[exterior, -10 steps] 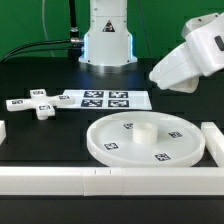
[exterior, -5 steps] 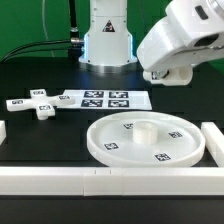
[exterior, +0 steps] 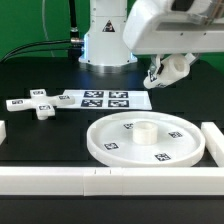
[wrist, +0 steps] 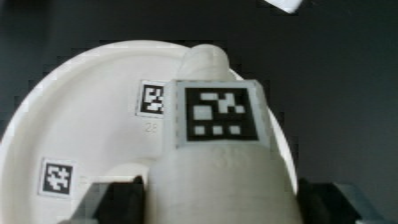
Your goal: Assemble round table
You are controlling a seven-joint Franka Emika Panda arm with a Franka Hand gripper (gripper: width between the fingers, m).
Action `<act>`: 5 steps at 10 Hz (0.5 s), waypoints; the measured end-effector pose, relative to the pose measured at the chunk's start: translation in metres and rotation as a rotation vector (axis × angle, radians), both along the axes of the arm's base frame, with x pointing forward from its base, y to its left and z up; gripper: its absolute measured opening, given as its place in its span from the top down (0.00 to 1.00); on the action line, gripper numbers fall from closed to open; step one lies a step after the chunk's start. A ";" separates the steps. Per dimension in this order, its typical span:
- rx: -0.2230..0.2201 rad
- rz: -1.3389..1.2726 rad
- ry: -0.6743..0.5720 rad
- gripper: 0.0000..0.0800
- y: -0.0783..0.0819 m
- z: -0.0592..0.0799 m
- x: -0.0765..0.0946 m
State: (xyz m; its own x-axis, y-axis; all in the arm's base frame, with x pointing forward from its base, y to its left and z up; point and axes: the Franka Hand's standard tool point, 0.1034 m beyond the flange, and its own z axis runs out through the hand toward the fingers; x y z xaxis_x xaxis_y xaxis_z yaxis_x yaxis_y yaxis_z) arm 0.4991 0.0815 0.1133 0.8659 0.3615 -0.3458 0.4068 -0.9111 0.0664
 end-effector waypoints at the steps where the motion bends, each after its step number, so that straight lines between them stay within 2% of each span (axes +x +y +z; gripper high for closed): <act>1: 0.016 0.002 -0.044 0.49 0.000 0.002 0.001; 3: 0.076 0.023 -0.182 0.49 0.003 0.001 0.009; 5: 0.122 0.049 -0.283 0.49 0.003 -0.001 0.009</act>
Offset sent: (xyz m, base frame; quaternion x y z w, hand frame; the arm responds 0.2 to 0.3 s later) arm 0.0000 0.0000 0.0000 0.0000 0.1938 0.0000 0.9810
